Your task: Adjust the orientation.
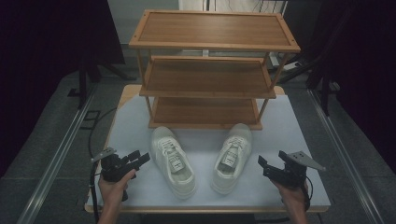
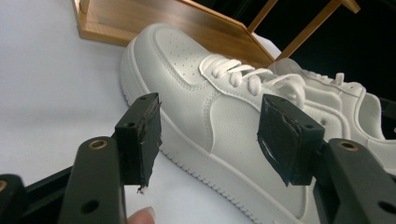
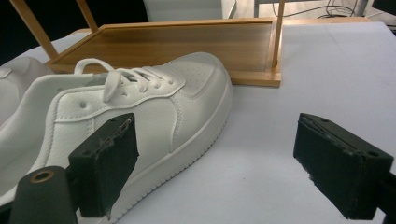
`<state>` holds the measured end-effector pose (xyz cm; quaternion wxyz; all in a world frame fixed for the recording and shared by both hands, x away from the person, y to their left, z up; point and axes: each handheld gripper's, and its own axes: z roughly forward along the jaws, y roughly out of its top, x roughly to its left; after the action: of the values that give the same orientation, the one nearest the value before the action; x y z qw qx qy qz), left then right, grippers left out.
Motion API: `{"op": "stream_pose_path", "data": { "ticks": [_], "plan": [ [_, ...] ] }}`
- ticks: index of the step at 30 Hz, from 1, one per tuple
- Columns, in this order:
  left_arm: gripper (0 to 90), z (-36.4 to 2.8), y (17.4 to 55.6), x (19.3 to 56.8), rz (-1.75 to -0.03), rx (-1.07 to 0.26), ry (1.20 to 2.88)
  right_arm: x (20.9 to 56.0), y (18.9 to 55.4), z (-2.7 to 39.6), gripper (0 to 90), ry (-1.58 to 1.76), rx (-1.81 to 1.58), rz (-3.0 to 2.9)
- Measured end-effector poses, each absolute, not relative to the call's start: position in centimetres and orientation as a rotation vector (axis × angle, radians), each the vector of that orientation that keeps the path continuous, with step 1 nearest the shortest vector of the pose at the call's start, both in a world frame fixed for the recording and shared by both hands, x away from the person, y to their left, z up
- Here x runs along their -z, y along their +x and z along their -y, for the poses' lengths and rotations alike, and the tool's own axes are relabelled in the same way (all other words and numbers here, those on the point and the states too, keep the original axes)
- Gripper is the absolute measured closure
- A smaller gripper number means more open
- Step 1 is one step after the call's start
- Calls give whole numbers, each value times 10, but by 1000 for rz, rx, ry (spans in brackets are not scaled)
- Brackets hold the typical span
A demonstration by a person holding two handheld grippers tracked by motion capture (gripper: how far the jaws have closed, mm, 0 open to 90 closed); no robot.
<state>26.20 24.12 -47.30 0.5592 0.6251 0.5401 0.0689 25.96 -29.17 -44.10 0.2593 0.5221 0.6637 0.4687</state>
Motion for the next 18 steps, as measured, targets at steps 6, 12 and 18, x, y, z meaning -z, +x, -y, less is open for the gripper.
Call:
{"op": "stream_pose_path", "data": {
  "ticks": [6, 12, 18],
  "plan": [
    [396, -241, 260, 472, -1275, -148, 1471, 428, 253, 294, 146, 1405, -1303, -1739],
    [397, -244, 255, 469, -1257, -144, 1468, 414, 246, 281, 182, 1340, -1329, -1763],
    [397, -244, 250, 466, -1250, -147, 1466, 402, 237, 264, 265, 1256, -1415, -1838]
  ]
}}
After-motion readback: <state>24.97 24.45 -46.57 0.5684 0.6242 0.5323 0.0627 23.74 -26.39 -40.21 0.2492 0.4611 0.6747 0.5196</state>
